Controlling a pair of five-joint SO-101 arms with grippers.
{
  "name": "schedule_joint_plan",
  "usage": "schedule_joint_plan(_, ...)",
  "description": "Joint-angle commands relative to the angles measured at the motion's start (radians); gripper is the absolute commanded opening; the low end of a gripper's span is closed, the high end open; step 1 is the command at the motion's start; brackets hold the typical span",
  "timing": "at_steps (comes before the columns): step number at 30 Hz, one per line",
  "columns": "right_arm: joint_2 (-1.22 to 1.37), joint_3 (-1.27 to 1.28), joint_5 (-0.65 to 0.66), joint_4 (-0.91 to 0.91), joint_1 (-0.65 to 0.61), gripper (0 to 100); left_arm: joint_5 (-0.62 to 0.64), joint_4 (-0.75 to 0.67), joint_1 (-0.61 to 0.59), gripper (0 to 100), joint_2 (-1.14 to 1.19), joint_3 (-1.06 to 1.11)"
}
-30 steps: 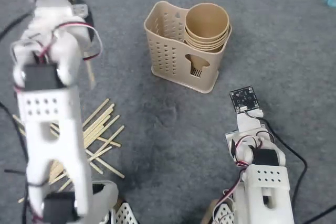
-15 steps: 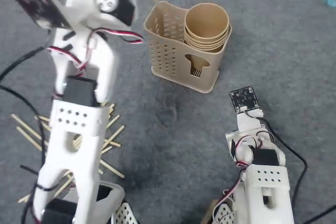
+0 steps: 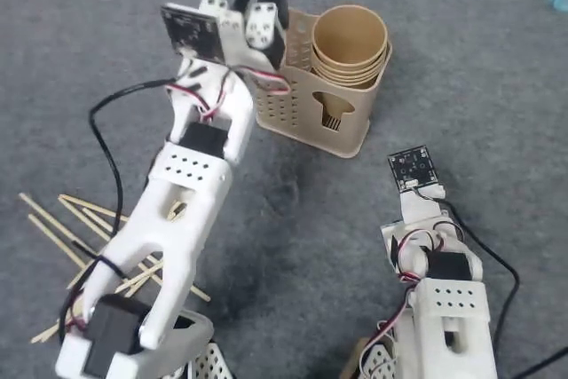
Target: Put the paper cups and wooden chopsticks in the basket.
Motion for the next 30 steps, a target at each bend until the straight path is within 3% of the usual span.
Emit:
schedule_joint_plan(1,-0.027,-0.011,0.017,-0.012,-0.002,0.8,-0.005,-0.025,0.003,1,-0.041,0.056)
schedule_joint_plan(5,-0.027,-0.011,0.017,-0.013,-0.002,0.8,-0.005,-0.020,0.002,3,-0.046,0.110)
schedule_joint_plan(10,-0.027,-0.011,0.017,-0.013,-0.002,0.8,0.003,-0.018,-0.032,23,-0.049,0.120)
schedule_joint_plan(13,-0.027,-0.011,0.017,-0.013,-0.002,0.8,-0.002,0.035,-0.086,27,-0.100,0.117)
schedule_joint_plan(16,-0.027,-0.009,0.017,-0.013,-0.002,0.8,-0.002,0.261,-0.173,24,-0.219,0.087)
schedule_joint_plan(23,-0.027,-0.009,0.017,-0.013,-0.002,0.8,-0.002,1.043,-0.494,14,-0.514,-0.070)
schedule_joint_plan(27,-0.027,-0.009,0.015,-0.013,-0.002,0.8,-0.008,1.323,-0.598,14,-0.542,-0.094)
schedule_joint_plan(30,-0.027,-0.008,0.011,-0.012,-0.002,0.8,-0.123,1.458,-0.646,14,-0.540,-0.073)
